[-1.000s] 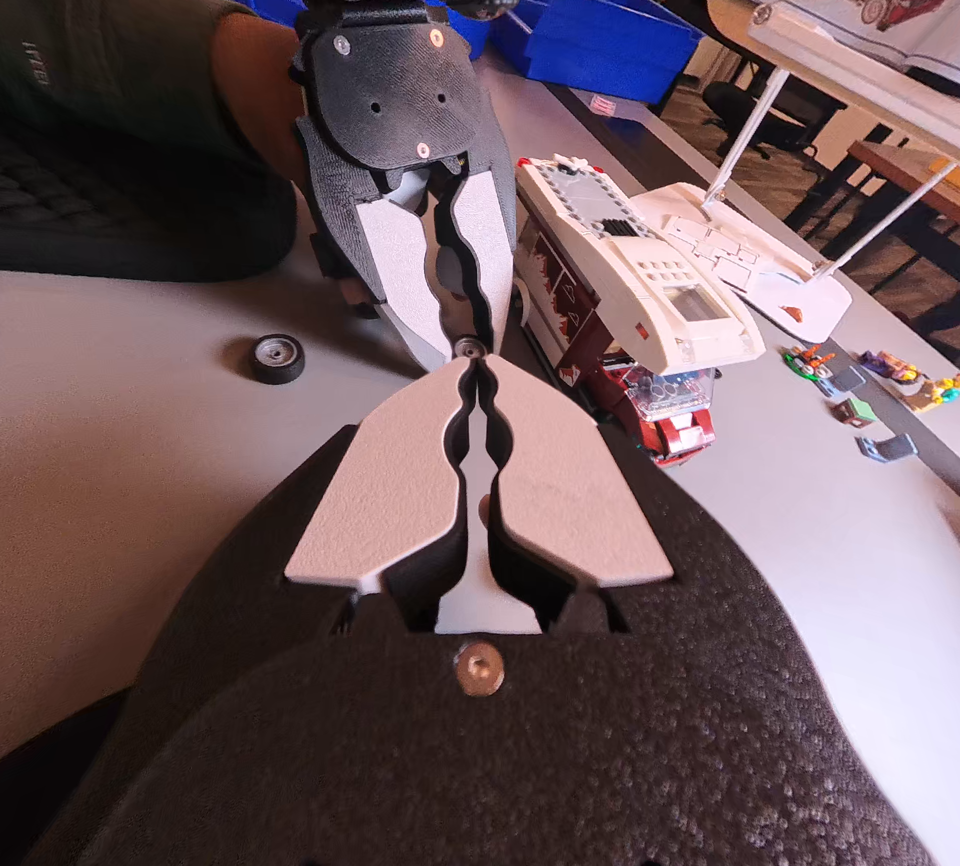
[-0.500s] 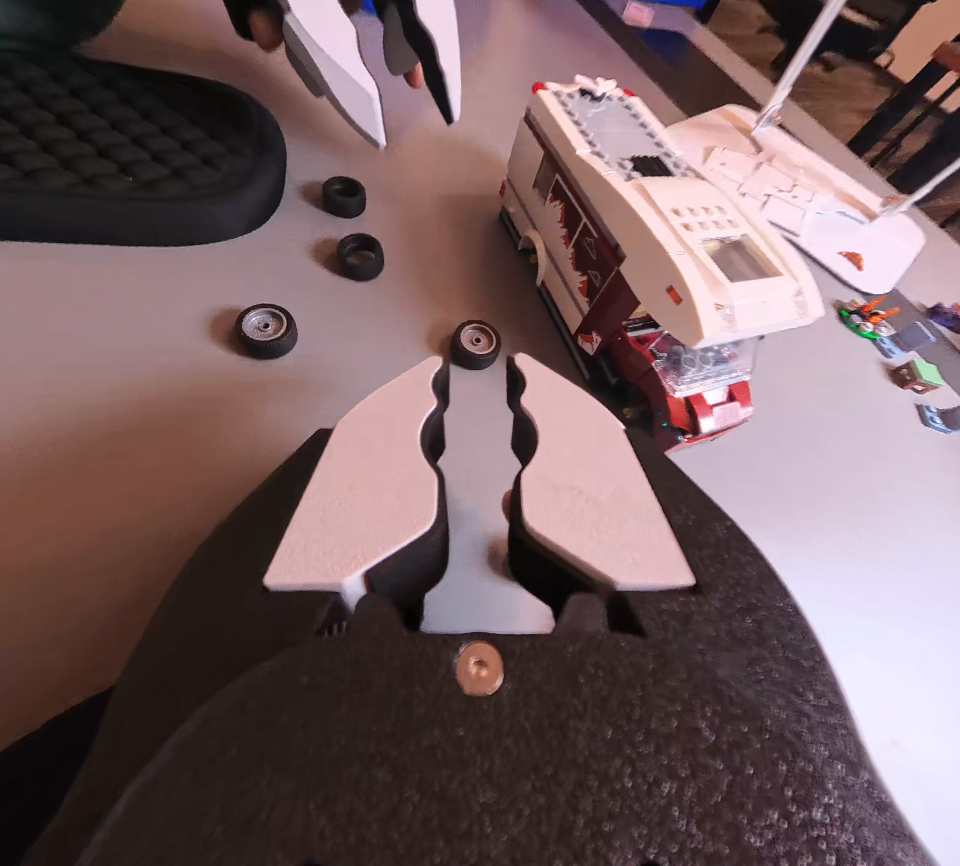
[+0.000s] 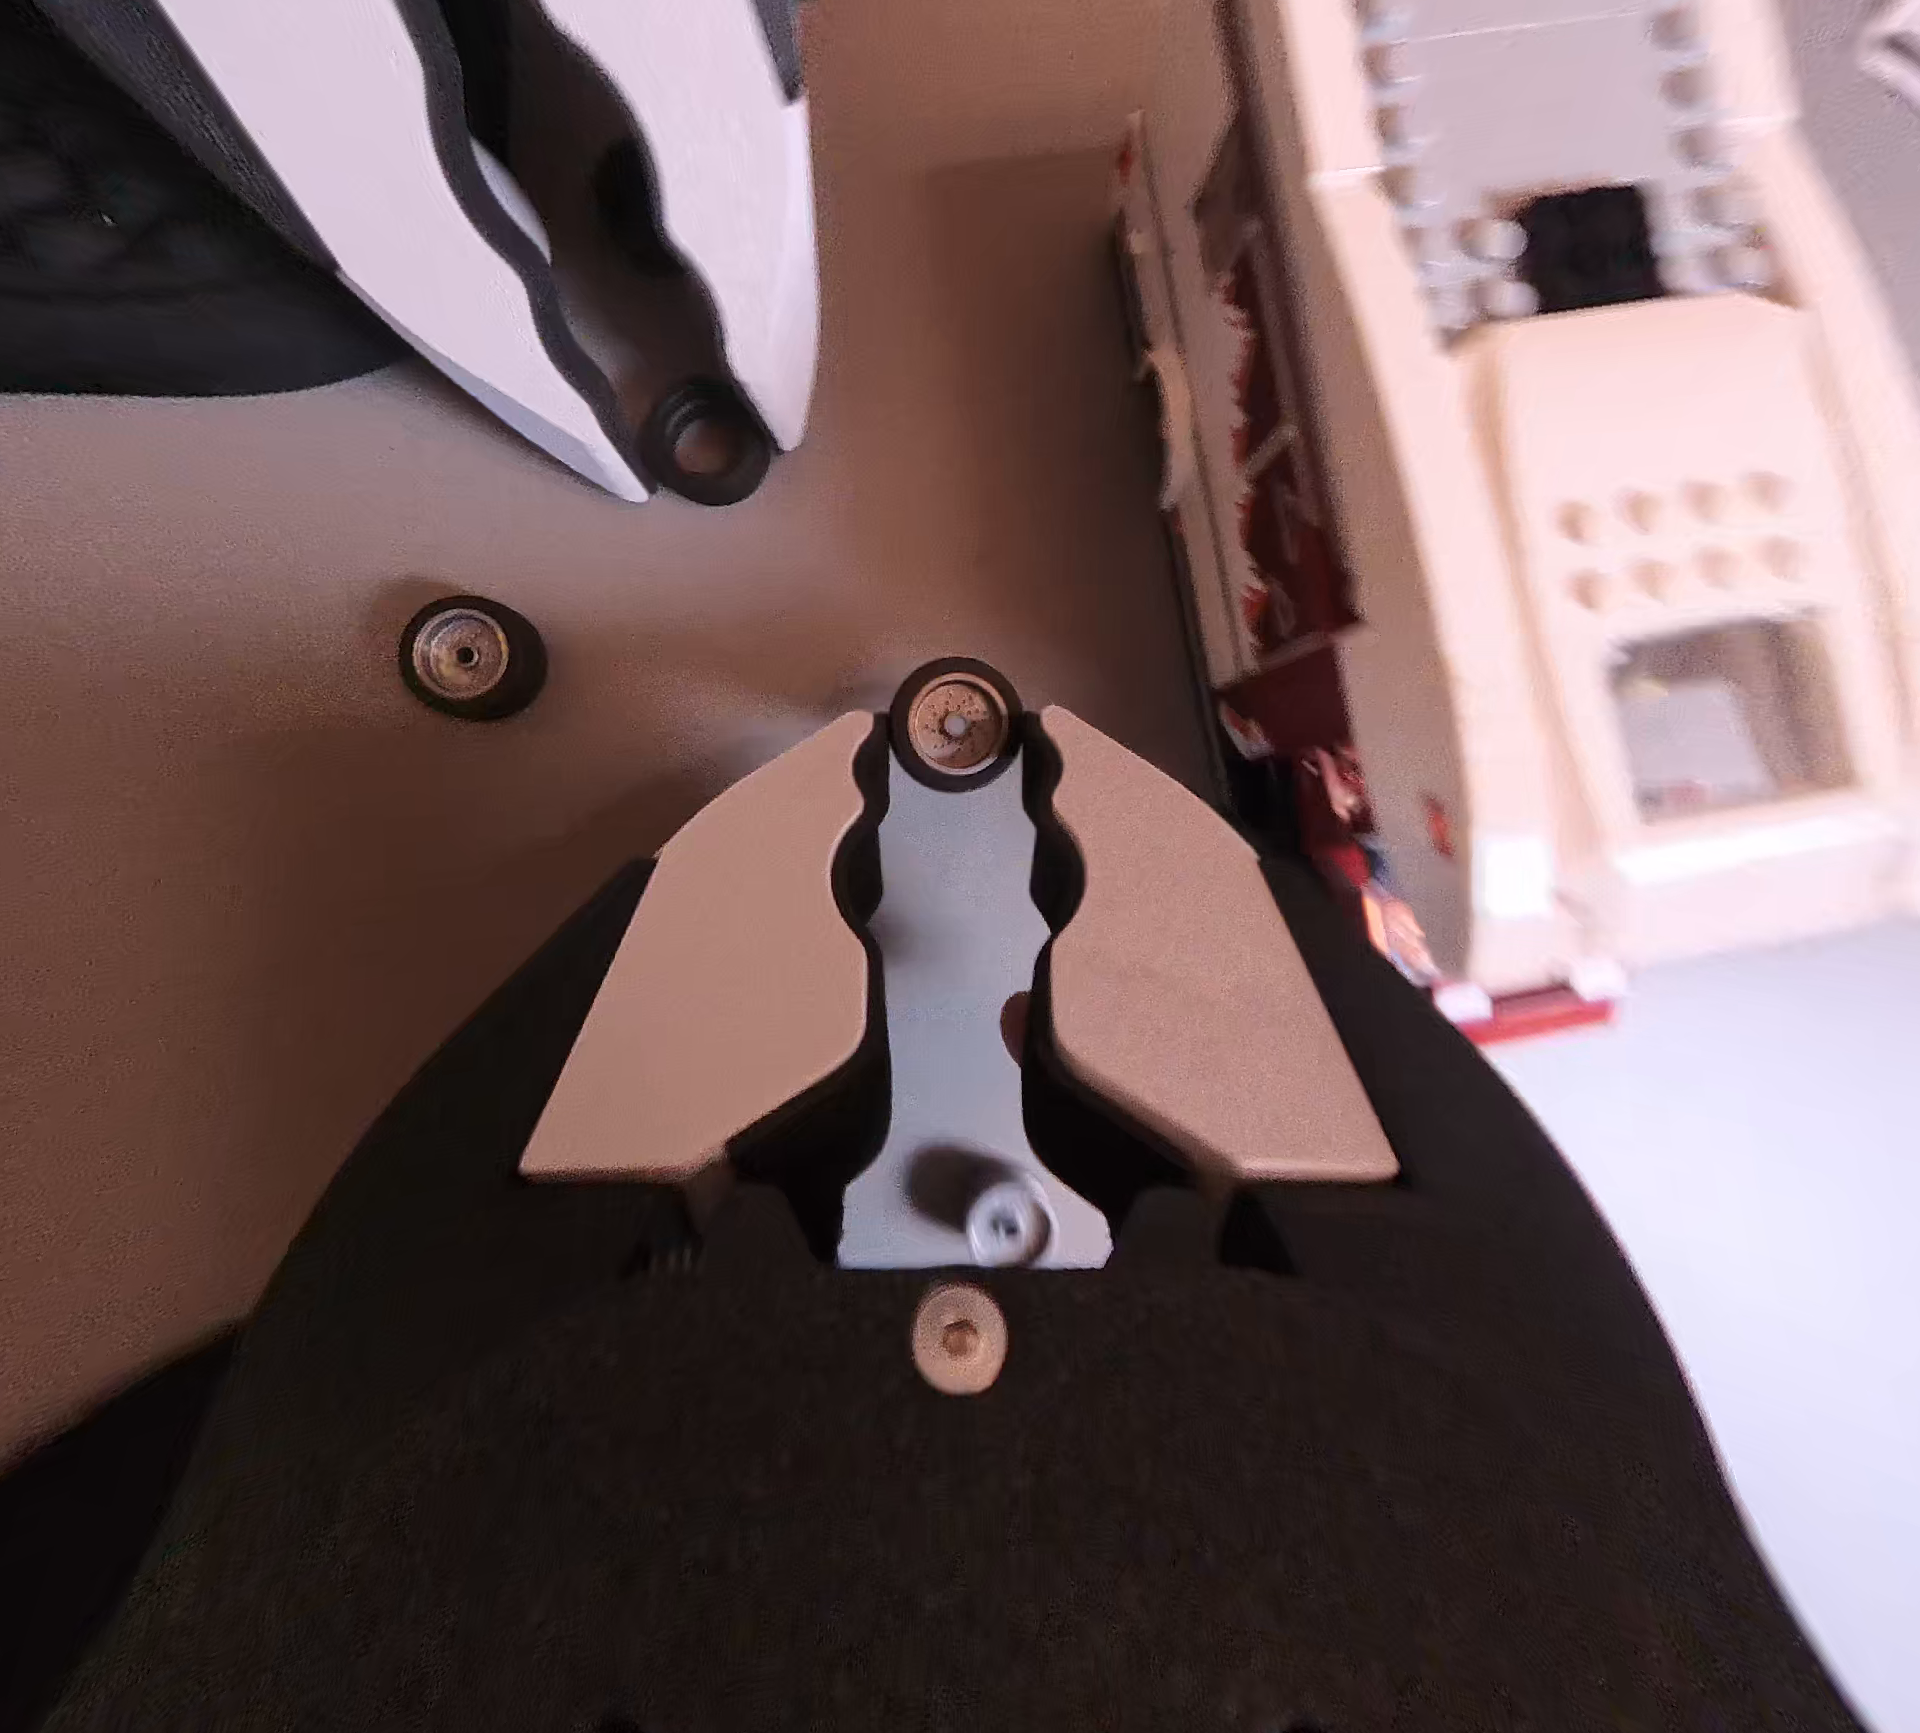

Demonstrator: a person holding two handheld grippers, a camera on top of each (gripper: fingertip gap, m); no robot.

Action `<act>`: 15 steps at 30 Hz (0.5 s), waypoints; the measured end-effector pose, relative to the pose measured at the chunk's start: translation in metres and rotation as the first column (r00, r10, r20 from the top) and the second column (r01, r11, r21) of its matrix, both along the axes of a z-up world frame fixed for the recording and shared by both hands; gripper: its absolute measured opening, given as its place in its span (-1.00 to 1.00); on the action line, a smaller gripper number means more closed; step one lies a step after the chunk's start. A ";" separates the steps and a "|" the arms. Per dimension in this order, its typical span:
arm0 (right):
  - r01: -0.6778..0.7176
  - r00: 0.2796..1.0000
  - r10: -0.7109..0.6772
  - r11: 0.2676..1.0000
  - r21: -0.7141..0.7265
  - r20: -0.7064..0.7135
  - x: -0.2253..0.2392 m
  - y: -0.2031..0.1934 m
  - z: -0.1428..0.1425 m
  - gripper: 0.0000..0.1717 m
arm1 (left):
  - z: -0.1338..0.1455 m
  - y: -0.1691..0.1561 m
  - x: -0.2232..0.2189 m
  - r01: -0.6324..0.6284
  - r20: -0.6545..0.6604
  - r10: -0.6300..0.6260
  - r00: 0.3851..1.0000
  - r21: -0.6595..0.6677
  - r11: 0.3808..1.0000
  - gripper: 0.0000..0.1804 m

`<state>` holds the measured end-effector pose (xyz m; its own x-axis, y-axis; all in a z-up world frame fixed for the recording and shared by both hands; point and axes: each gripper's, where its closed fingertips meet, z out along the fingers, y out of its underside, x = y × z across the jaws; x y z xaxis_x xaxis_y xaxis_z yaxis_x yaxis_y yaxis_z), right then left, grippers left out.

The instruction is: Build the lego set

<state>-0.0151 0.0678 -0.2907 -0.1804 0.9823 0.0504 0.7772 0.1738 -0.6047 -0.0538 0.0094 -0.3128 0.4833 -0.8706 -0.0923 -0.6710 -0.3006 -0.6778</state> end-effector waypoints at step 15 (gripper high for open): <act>0.335 0.937 -0.338 0.941 0.050 0.090 0.155 0.116 -0.024 -0.67 | -0.001 0.009 0.011 -0.026 0.025 0.025 0.999 0.025 0.999 -0.73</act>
